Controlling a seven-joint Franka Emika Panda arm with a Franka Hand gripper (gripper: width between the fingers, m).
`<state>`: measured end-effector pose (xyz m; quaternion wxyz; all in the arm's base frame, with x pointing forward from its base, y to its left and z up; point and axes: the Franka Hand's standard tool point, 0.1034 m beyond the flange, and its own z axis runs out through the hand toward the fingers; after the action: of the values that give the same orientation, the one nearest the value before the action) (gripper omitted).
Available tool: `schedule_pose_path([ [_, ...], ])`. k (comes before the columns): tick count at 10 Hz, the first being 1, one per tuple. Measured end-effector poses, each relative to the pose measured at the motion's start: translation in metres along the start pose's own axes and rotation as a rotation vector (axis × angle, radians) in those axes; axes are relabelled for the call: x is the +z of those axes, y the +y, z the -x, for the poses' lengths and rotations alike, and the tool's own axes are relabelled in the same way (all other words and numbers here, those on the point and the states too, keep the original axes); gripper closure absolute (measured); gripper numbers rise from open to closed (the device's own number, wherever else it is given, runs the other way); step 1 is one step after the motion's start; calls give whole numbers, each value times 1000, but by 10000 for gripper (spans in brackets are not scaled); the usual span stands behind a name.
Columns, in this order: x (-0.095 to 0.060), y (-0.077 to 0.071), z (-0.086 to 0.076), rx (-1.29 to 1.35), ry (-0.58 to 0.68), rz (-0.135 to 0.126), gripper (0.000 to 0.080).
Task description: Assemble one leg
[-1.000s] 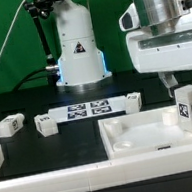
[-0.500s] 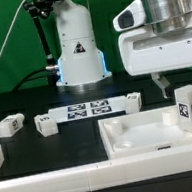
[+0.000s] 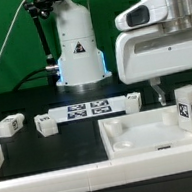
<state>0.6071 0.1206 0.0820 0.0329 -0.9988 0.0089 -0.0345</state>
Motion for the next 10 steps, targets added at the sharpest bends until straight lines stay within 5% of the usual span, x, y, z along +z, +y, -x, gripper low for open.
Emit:
schedule_pose_path([
  [5,0,6,-1,-224,1,7,165],
  [7,0,6,-1,-208,1,7,512],
  [10,1,2,-1,-41,29,5,509],
])
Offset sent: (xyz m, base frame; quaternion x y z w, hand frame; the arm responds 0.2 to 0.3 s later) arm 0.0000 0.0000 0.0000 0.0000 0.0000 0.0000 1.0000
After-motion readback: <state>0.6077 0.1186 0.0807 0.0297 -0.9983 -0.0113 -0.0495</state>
